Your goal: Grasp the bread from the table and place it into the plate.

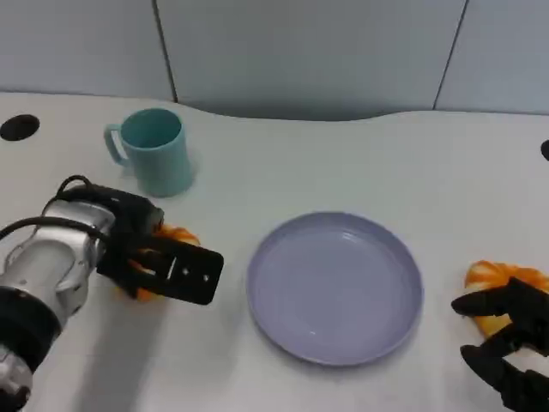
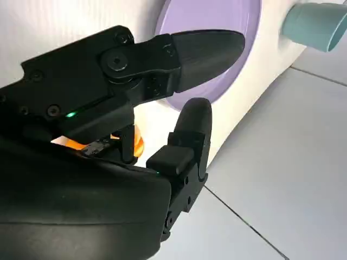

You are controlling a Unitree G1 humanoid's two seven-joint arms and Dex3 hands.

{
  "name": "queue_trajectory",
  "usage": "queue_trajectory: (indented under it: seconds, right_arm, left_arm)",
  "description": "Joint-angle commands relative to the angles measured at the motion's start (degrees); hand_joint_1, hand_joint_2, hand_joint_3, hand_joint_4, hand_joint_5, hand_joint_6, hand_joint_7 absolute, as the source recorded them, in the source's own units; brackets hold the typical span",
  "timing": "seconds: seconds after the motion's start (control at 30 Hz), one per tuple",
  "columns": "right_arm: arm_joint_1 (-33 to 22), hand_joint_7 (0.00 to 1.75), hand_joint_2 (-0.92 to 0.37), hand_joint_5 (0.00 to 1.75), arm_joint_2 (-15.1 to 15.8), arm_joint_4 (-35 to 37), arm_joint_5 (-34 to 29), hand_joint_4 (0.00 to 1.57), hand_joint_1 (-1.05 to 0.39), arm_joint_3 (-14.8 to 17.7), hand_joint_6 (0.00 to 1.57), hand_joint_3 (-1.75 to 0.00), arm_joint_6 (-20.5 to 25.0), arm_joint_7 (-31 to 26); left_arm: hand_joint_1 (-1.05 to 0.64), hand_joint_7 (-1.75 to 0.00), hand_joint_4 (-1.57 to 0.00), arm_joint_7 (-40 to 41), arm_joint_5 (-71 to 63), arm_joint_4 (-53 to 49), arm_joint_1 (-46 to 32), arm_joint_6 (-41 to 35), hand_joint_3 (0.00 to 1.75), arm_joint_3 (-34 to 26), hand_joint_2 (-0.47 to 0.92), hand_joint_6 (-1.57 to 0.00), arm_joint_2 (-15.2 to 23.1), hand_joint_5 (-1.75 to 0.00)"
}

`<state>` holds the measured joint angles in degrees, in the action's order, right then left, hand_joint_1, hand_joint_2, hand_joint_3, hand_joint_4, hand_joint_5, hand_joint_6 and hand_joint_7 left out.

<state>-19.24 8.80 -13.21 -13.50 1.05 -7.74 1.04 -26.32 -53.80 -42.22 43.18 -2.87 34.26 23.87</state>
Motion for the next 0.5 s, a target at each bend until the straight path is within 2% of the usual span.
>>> queue_trajectory:
  seconds: [0.03, 0.3, 0.5]
  right_arm:
    - [-0.51, 0.92, -0.92, 1.22, 0.49, -1.04, 0.86, 0.56, -0.31, 0.81, 0.52, -0.30, -0.62, -0.06]
    - [-0.45, 0.91, -0.92, 1.22, 0.50, -0.96, 1.31, 0.56, -0.31, 0.87, 0.51, -0.31, -0.87, -0.01]
    - [0.54, 0.92, -0.92, 1.28, 0.54, -0.59, 2.00, 0.55, -0.30, 0.89, 0.51, -0.32, -1.36, 0.34]
  left_arm:
    - [-0.51, -0.01, -0.01, 0.82, 1.79, -3.97, 2.06, 2.36, 0.00, 0.27, 0.78, -0.25, -0.48, -0.22]
    - [-0.47, 0.00, -0.02, 1.56, 3.77, -8.03, 3.61, 4.63, 0.00, 0.68, 0.79, -0.23, -1.16, -0.20]
    - [-0.38, -0.01, -0.07, 6.42, 5.40, -15.08, 5.09, 6.27, 0.00, 0.90, 0.77, -0.25, -3.34, -0.20]
